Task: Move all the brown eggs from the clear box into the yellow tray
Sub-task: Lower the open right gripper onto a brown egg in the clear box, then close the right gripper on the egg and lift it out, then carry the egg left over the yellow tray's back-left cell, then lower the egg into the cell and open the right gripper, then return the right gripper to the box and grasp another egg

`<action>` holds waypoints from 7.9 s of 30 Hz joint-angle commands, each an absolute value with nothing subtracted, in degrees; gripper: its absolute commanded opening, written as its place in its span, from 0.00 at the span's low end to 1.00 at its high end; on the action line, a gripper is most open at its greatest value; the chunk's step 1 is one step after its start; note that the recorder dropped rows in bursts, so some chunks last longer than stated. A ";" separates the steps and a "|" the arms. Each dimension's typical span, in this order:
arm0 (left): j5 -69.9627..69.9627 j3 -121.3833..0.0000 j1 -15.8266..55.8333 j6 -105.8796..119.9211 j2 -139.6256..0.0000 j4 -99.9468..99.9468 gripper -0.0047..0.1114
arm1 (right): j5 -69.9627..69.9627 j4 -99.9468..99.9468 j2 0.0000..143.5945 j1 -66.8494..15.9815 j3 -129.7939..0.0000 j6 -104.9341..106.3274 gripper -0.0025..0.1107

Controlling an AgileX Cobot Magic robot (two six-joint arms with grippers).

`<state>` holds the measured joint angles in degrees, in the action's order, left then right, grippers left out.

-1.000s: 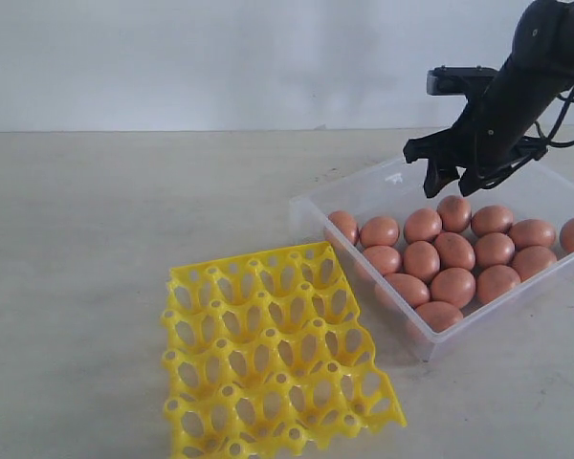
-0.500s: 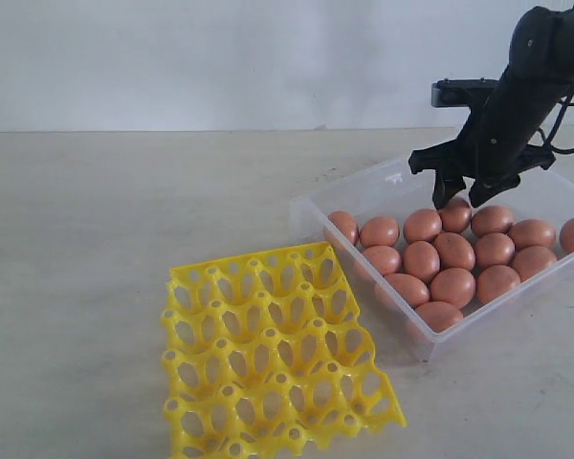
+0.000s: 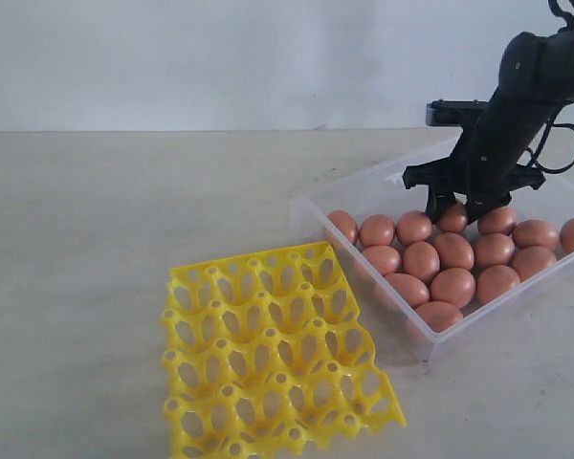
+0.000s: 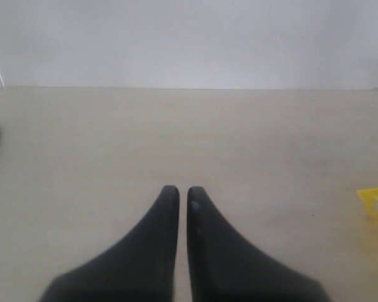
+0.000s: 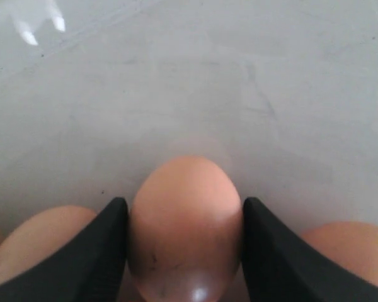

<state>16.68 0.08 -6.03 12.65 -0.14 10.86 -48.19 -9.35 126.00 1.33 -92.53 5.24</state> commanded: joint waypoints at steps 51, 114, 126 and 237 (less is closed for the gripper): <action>16.27 0.00 -6.22 13.06 0.00 11.14 0.08 | 45.52 -78.69 103.49 -26.83 -66.63 121.80 0.02; 16.27 0.00 -6.22 13.06 0.00 11.14 0.08 | 47.52 46.47 119.58 -29.16 -55.68 -35.97 0.02; 16.27 0.00 -6.22 13.06 0.00 11.14 0.08 | 44.99 46.56 123.41 -29.16 -61.45 -34.08 0.02; 16.27 0.00 -6.22 13.06 0.00 11.14 0.08 | -47.96 -13.46 121.90 -4.55 -88.04 -7.65 0.46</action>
<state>16.68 0.08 -6.03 12.65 -0.14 10.86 -48.78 -13.50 121.61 -4.71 -87.87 -6.85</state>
